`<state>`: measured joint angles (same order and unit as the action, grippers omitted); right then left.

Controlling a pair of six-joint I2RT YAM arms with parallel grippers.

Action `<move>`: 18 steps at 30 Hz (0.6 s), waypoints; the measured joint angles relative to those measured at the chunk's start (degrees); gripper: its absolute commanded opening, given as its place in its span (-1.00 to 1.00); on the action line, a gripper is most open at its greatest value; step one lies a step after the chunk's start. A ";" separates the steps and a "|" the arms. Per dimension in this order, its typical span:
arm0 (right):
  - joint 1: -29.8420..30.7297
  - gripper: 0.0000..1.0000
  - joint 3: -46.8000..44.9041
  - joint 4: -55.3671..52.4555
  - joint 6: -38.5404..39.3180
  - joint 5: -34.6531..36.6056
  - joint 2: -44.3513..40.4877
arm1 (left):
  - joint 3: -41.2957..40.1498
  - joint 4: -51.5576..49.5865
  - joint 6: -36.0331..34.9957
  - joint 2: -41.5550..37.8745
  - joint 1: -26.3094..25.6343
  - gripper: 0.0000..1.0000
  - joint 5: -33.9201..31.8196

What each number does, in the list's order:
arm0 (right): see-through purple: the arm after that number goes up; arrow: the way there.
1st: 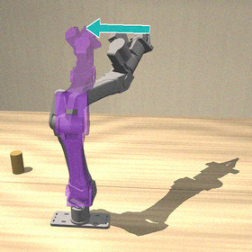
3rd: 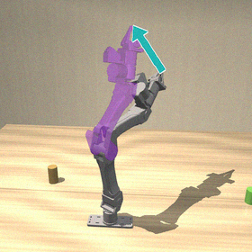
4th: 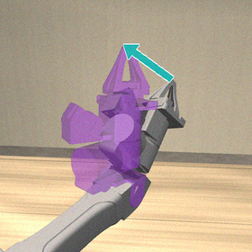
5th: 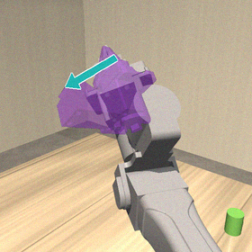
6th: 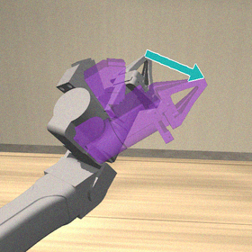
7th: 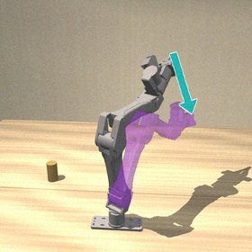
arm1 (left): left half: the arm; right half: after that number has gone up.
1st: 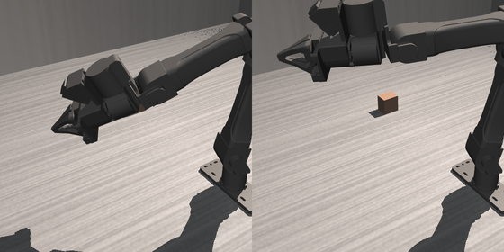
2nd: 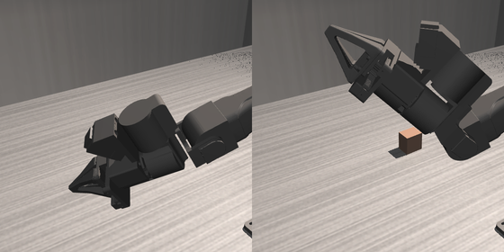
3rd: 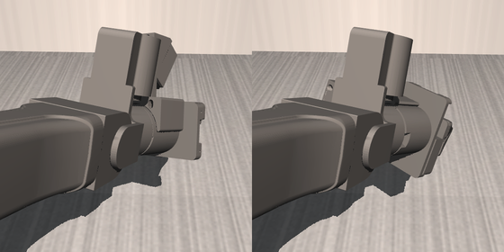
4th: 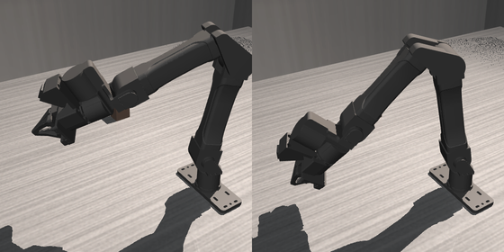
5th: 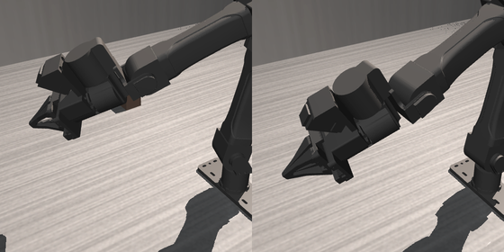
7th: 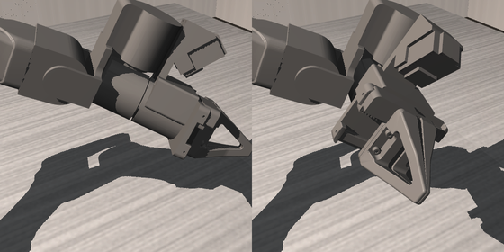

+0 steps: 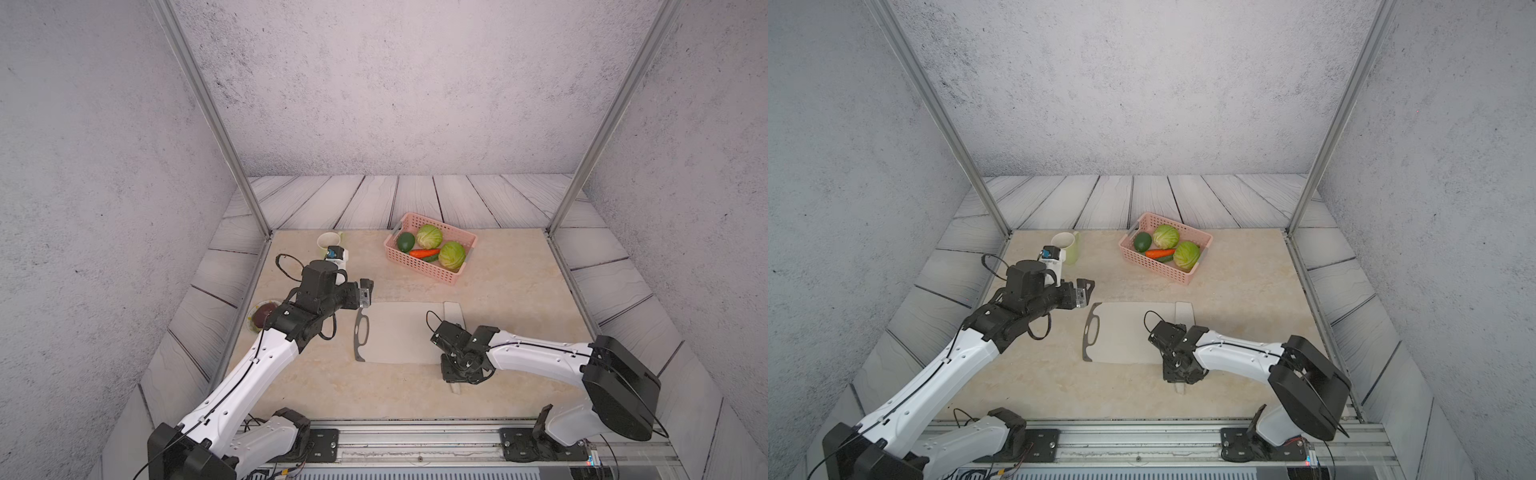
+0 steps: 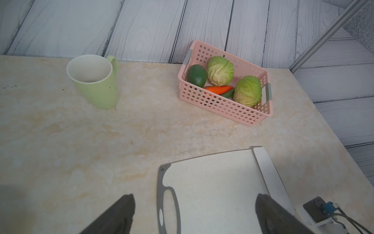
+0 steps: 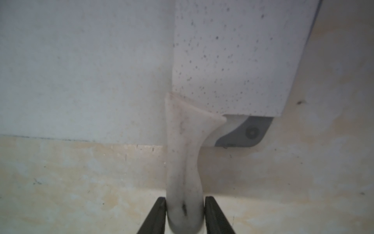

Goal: Align the knife with the edge of the cutting board
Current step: Adjust the knife at the edge of the cutting board.

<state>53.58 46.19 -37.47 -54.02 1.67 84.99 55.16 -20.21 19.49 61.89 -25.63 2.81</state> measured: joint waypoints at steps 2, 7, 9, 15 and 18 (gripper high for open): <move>0.00 -0.27 -0.02 0.00 0.00 0.00 0.00 | 0.00 -0.02 0.00 0.00 0.00 0.97 0.00; 0.00 -0.27 -0.04 0.02 -0.02 0.00 0.00 | 0.00 -0.15 -0.02 0.00 -0.09 0.97 0.00; 0.00 -0.28 -0.09 0.04 0.00 0.00 0.00 | 0.00 -0.15 -0.02 0.00 -0.20 0.97 0.00; 0.00 -0.28 -0.26 0.26 -0.04 0.00 0.00 | 0.00 -0.17 -0.02 0.00 -0.31 0.97 -0.02; 0.00 -0.28 -0.31 0.44 -0.07 -0.02 0.00 | 0.00 -0.17 -0.02 0.00 -0.37 0.97 -0.02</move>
<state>53.58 45.89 -37.04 -54.08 1.65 84.99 55.16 -20.38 19.46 61.89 -26.00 2.79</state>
